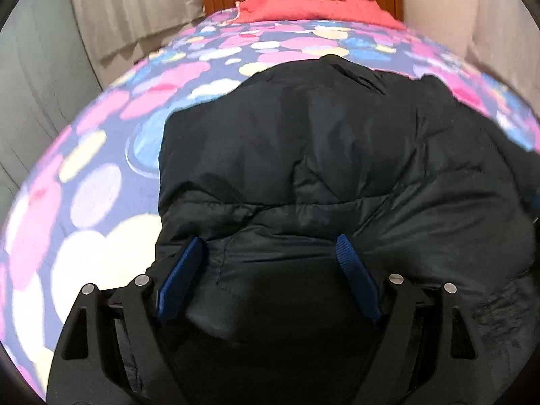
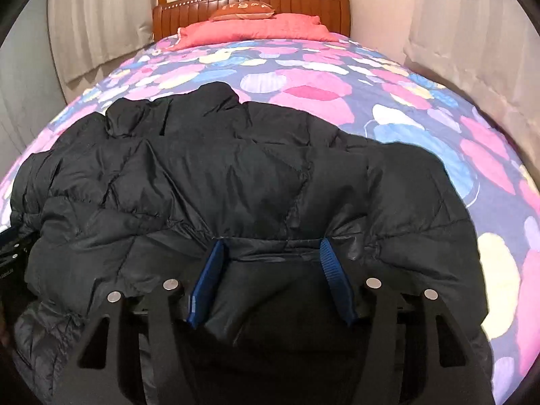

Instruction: Fold large clothes

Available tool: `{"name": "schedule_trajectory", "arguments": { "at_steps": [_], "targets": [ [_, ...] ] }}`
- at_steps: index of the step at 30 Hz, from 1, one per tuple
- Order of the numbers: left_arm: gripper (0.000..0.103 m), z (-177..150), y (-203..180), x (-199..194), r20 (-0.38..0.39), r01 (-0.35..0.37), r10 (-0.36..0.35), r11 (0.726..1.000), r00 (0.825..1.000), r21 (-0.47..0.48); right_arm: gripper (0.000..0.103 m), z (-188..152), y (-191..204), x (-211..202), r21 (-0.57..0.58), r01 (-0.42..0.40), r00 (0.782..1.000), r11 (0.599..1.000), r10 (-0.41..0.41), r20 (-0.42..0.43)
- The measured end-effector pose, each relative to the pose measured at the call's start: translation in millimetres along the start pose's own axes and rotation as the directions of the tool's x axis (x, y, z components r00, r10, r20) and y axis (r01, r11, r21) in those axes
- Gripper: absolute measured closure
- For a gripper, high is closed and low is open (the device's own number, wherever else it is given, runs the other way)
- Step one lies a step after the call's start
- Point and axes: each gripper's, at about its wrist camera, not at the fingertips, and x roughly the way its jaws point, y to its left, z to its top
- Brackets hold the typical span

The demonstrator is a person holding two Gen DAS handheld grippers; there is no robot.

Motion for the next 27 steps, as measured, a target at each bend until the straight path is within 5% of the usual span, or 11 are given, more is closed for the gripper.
{"name": "schedule_trajectory", "arguments": {
  "at_steps": [8,20,27],
  "targets": [
    [0.019,-31.2,26.2,-60.0,0.032,0.074,-0.074,0.997,0.997,-0.006,0.035,-27.2,-25.4,-71.3,0.069,-0.057,0.997,0.996,0.054,0.052],
    [0.018,-157.6,105.9,-170.2,0.045,0.124,-0.117,0.969,0.992,-0.216,0.034,-147.1,-129.0,-166.1,0.188,0.029,1.0,0.982,-0.028,-0.009],
    [0.017,-224.3,139.0,-185.8,-0.009,0.173,-0.191,0.907,0.982,-0.383,0.034,-217.3,-176.9,-183.6,0.333,-0.022,0.997,0.943,0.045,-0.062]
  ]
}}
